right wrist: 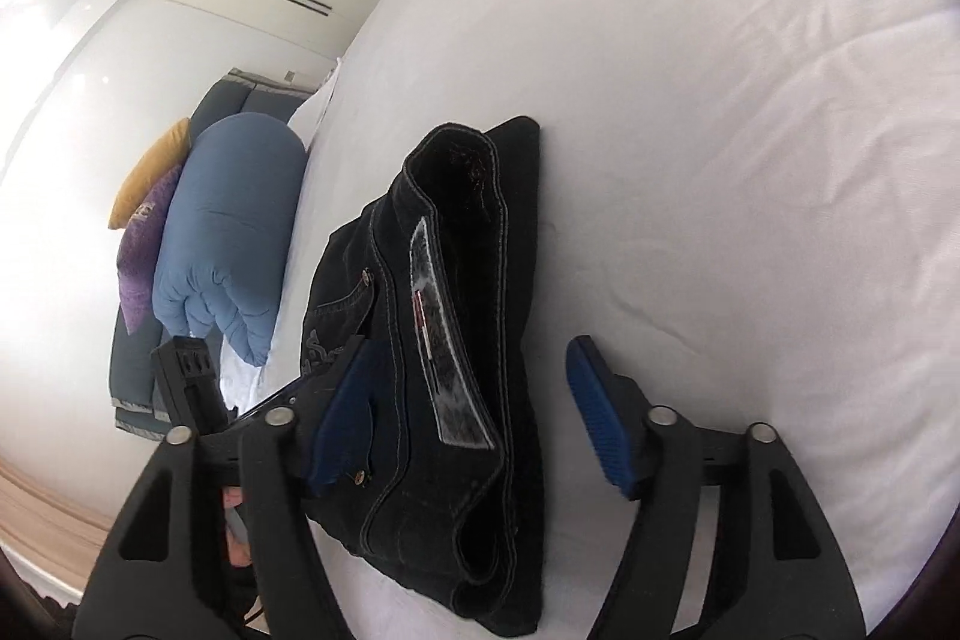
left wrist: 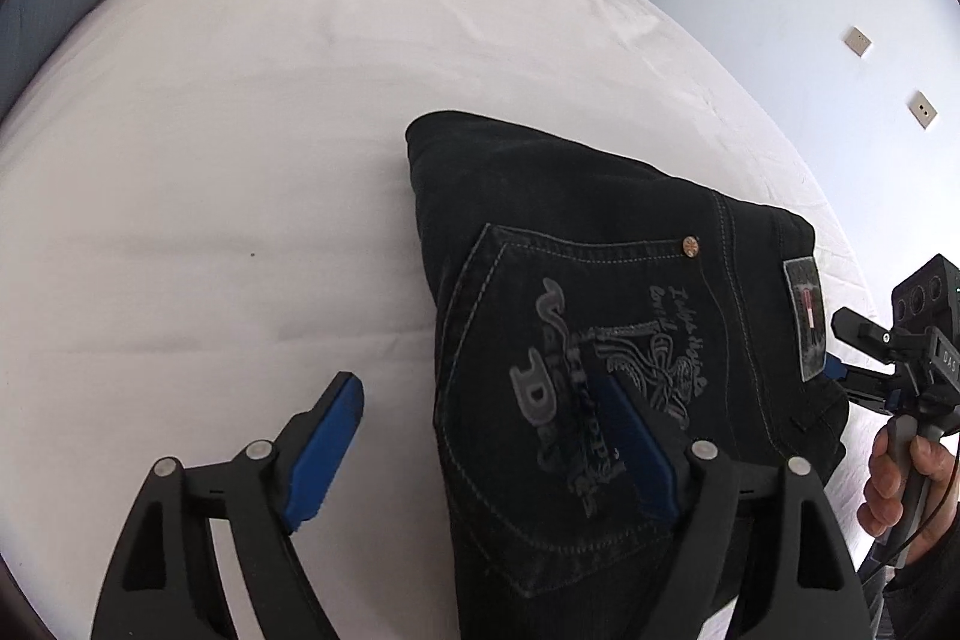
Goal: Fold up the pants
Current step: 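Open the right gripper and withdraw both tools from the folded jeans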
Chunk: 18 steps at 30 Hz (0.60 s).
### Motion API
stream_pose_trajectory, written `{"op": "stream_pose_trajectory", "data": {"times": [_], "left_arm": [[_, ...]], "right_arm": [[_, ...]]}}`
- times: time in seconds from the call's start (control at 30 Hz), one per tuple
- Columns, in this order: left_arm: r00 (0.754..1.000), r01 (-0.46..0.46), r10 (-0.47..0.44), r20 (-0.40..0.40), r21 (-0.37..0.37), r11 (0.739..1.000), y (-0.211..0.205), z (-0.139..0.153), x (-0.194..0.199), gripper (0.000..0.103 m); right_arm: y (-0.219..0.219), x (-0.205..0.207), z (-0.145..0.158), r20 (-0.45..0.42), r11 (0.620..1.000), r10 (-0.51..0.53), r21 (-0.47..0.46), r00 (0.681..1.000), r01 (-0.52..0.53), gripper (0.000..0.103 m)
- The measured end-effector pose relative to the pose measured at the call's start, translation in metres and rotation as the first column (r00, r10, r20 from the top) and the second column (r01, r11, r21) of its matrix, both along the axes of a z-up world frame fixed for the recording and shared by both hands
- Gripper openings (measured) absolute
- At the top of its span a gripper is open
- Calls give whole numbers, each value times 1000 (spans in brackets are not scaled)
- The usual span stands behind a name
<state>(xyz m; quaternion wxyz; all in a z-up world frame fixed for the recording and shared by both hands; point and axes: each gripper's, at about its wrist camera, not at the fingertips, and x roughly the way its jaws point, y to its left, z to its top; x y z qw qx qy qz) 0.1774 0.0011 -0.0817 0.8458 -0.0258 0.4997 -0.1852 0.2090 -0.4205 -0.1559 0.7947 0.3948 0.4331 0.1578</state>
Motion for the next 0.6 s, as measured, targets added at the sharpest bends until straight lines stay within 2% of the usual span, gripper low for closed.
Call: {"op": "stream_pose_trajectory", "data": {"times": [0.03,0.07,0.13,0.2,0.27,0.3,0.33,0.4,0.43,0.47,0.5,0.53,0.57,0.6], "left_arm": [[999,-8,8,43,10,1000,0,9,-14,96],[996,-17,15,93,16,1000,1,20,-29,98],[973,-43,35,227,33,999,6,49,-62,103],[929,-89,55,366,76,993,7,77,-103,103],[876,-150,77,477,117,982,11,101,-142,103],[847,-180,87,524,130,975,11,112,-162,103],[818,-212,102,566,131,969,15,124,-165,103],[768,-275,135,626,133,952,13,147,-190,103],[756,-286,138,640,132,949,21,161,-196,103],[755,-277,133,642,128,952,25,164,-211,103],[765,-268,136,630,119,956,37,170,-225,103],[778,-270,149,610,111,956,37,165,-237,103],[796,-277,159,584,116,954,35,157,-243,103],[824,-273,153,546,146,951,35,145,-245,103]], "right_arm": [[-2,-9,7,4,999,-17,-33,1000,17,77],[-2,-17,14,11,998,-27,-58,1000,27,77],[0,-42,35,52,989,-52,-135,997,59,77],[9,-67,62,123,963,-74,-248,990,103,77],[26,-99,94,235,914,-88,-366,968,172,77],[49,-115,109,283,896,-86,-398,955,199,79],[62,-130,119,322,877,-84,-426,943,223,82],[90,-159,135,396,846,-70,-462,916,265,95],[101,-172,137,416,844,-59,-465,907,268,96],[111,-183,135,421,846,-41,-468,906,256,96],[123,-192,129,399,848,-23,-478,917,229,96],[134,-199,121,366,849,-7,-490,931,199,96],[149,-205,111,324,848,7,-503,946,166,96],[160,-211,100,282,847,17,-514,959,136,96]]}}
